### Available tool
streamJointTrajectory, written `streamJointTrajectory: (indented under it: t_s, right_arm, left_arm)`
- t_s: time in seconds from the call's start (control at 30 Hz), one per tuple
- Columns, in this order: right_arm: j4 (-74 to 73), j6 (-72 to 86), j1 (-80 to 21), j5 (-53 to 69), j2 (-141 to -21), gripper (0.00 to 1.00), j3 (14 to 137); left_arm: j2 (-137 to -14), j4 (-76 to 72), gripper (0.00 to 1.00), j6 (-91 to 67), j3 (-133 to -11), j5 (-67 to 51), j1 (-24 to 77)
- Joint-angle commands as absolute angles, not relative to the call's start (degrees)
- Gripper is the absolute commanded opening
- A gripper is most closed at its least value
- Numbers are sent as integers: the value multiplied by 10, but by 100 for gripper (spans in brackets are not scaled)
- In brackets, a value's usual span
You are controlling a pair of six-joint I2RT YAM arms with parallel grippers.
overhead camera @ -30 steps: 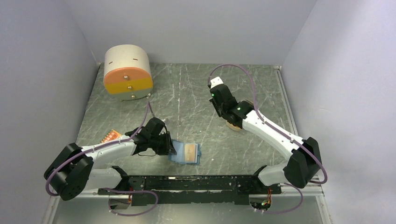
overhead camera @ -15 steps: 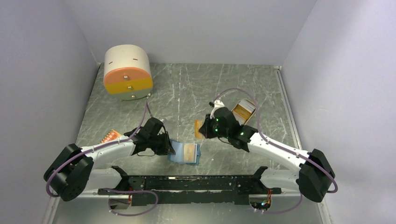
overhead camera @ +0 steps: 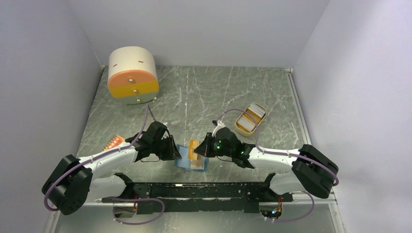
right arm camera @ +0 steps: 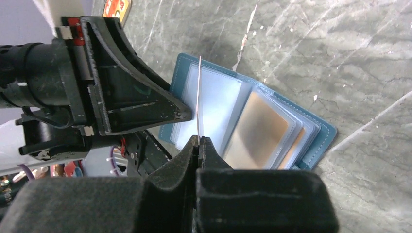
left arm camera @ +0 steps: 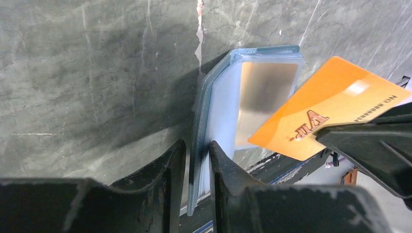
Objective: Put the credit cards into the card holder
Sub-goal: Insert the credit card into the card holder.
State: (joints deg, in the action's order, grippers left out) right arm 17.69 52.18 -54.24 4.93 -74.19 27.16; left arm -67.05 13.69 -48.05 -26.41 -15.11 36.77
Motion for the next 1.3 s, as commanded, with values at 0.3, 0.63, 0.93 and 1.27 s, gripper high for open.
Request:
streamJointTrajectory:
  t_s: [0.3, 0.63, 0.93, 1.27]
  right_arm:
    - [278, 578, -553, 29, -782, 0, 222]
    - [352, 610, -552, 49, -826, 0, 195]
    - [449, 657, -553, 80, -877, 0, 169]
    - [435, 657, -552, 73, -852, 0, 166]
  left_arm:
    - [-661, 142, 22, -482, -241, -145, 351]
    - [-662, 135, 22, -479, -234, -149, 349]
    - [-656, 128, 21, -481, -224, -153, 348]
    - [-663, 122, 20, -479, -223, -156, 347]
